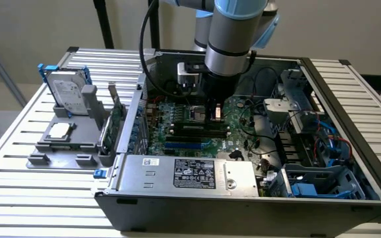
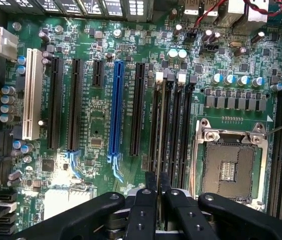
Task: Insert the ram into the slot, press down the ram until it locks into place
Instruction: 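Insert the ram into the slot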
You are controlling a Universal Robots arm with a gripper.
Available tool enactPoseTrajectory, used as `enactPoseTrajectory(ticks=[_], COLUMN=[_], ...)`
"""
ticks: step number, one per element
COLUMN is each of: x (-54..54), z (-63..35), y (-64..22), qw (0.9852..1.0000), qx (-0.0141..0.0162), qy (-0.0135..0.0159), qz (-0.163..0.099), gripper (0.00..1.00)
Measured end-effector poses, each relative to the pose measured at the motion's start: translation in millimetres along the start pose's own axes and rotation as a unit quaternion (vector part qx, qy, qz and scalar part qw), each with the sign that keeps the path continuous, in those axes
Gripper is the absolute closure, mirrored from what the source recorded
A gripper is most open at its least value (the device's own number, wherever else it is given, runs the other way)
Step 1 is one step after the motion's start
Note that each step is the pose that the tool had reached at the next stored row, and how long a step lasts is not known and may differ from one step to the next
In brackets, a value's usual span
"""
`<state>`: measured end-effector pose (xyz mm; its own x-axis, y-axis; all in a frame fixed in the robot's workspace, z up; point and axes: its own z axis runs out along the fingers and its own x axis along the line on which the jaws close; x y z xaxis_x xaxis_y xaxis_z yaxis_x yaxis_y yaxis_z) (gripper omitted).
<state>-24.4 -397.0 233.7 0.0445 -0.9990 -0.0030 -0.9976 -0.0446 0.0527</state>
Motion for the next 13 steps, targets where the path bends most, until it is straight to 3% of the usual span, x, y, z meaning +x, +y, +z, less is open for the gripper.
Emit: enactPoseTrajectory(ticks=[13], x=[0.4], z=[2.4], y=[-0.1], qw=[1.0], qx=[0.0], qy=[0.0004], qz=[0.0], gripper=[0.87])
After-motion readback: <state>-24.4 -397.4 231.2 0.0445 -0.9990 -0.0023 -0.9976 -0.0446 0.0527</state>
